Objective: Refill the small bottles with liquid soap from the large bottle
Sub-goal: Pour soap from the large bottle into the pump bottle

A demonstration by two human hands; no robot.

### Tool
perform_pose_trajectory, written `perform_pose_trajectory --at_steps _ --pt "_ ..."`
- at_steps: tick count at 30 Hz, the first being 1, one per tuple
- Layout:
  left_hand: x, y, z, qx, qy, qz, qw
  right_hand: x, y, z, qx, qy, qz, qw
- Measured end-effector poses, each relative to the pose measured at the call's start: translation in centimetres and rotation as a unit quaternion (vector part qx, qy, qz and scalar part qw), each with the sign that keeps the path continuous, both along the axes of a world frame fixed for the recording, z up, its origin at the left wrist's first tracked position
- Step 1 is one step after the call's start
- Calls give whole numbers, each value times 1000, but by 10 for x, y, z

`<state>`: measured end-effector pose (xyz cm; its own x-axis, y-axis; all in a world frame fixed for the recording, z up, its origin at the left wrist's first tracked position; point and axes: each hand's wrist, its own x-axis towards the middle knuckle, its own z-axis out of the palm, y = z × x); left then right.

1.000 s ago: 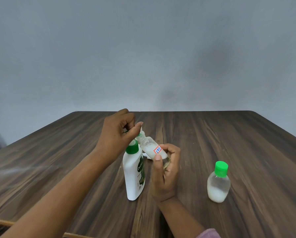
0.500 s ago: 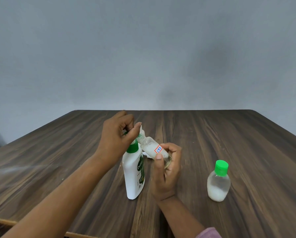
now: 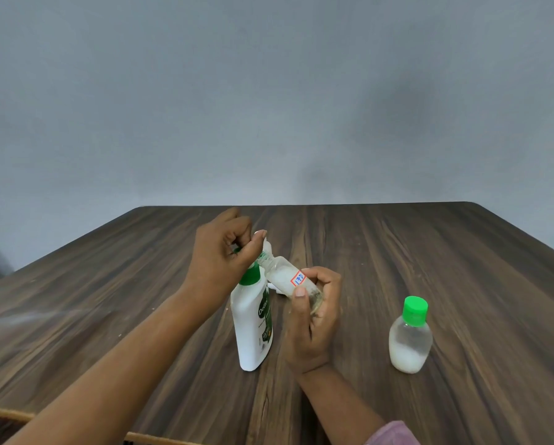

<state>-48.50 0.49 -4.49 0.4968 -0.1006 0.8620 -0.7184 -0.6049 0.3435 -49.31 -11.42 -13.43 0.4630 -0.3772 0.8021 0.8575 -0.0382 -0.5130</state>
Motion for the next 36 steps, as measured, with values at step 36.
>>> perform_pose_trajectory --at_steps 36 --pt "-1 -7 -6 -68 -19 54 996 2 0 0 -2 0 6 1000"
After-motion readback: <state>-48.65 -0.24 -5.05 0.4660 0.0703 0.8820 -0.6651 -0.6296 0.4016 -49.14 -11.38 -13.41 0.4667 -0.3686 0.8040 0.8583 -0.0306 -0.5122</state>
